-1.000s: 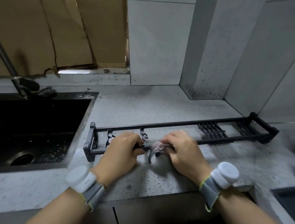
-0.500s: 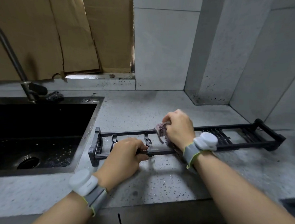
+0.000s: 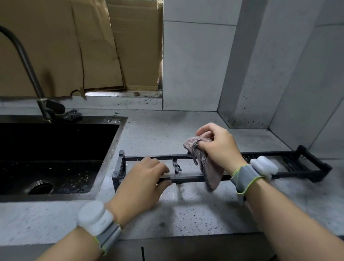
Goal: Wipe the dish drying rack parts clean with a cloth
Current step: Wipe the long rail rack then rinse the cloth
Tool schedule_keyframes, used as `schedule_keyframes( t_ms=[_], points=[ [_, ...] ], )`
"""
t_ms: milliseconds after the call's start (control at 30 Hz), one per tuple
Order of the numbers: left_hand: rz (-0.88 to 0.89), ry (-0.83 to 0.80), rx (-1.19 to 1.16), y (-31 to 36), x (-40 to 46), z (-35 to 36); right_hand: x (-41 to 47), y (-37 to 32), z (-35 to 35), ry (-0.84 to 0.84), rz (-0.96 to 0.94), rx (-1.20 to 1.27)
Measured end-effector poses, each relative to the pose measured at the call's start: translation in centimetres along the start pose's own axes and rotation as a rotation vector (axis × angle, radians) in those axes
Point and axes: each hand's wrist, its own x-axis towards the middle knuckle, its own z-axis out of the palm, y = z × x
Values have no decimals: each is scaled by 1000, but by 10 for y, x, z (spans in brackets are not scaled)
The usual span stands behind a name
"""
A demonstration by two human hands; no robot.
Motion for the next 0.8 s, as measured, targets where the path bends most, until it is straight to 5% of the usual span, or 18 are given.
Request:
schedule_keyframes(
  t_ms=[167, 367, 600, 800],
  points=[
    [-14, -13, 101, -17, -12, -24, -9, -22, 12, 8, -38, 44],
    [73, 13, 283, -21, -25, -34, -82, -14, 64, -287, -343, -129],
    [-9, -3, 175, -28, -27, -26, -78, -8, 47, -393, -436, -257],
    [-31, 60, 82, -20, -28, -31, -82, -44, 96, -319, -479, -255]
  ],
)
